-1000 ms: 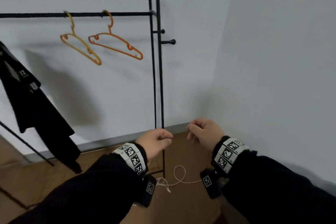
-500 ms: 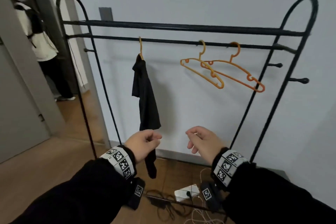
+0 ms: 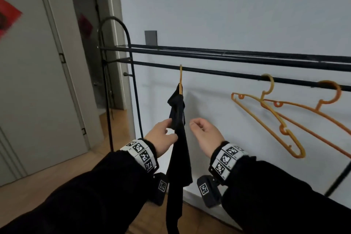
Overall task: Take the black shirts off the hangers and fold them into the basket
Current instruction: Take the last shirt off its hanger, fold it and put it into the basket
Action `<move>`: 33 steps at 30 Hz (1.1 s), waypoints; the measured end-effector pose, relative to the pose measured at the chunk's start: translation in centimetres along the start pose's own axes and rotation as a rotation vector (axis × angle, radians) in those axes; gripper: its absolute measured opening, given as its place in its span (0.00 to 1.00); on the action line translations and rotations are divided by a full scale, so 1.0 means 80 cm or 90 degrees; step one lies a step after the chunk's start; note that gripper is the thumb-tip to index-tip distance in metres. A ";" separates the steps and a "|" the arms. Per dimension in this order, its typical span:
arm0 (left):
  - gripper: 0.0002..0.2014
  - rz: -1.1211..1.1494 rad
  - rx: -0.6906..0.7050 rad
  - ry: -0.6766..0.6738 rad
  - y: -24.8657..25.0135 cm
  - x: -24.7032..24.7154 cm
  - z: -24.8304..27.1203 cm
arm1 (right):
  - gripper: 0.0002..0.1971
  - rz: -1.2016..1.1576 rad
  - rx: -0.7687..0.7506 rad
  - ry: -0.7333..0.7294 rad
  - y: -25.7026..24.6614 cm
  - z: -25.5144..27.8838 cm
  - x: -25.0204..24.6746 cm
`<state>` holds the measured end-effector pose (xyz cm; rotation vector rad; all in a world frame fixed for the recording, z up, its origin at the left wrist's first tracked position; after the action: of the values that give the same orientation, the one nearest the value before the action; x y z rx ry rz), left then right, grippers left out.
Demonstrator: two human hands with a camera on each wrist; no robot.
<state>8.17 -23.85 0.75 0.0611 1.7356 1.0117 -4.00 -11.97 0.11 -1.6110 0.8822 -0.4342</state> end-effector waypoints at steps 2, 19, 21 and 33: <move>0.31 0.004 0.022 -0.001 0.015 0.004 -0.023 | 0.13 -0.003 0.016 -0.014 0.001 -0.041 0.007; 0.20 0.052 0.109 -0.021 -0.022 -0.001 -0.169 | 0.15 0.410 0.067 0.001 0.003 -0.185 -0.011; 0.19 0.066 0.115 -0.021 -0.033 -0.016 -0.186 | 0.15 0.461 0.086 -0.016 0.004 -0.195 -0.001; 0.24 -0.022 0.205 0.145 -0.105 -0.111 -0.281 | 0.09 0.435 0.052 0.000 -0.012 -0.195 -0.023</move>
<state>-2.60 -46.93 3.48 0.1248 2.0893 0.7275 -15.84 -20.99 5.16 -1.1401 1.3212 0.0137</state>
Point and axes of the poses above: each hand's wrist, its own z-axis away from the middle knuckle, its own x-axis out of the palm, y = z × x, the point moved 4 cm from there along -z, towards the middle knuckle, and after that the axes turned 15 degrees about -z, right-handed, at the moved point
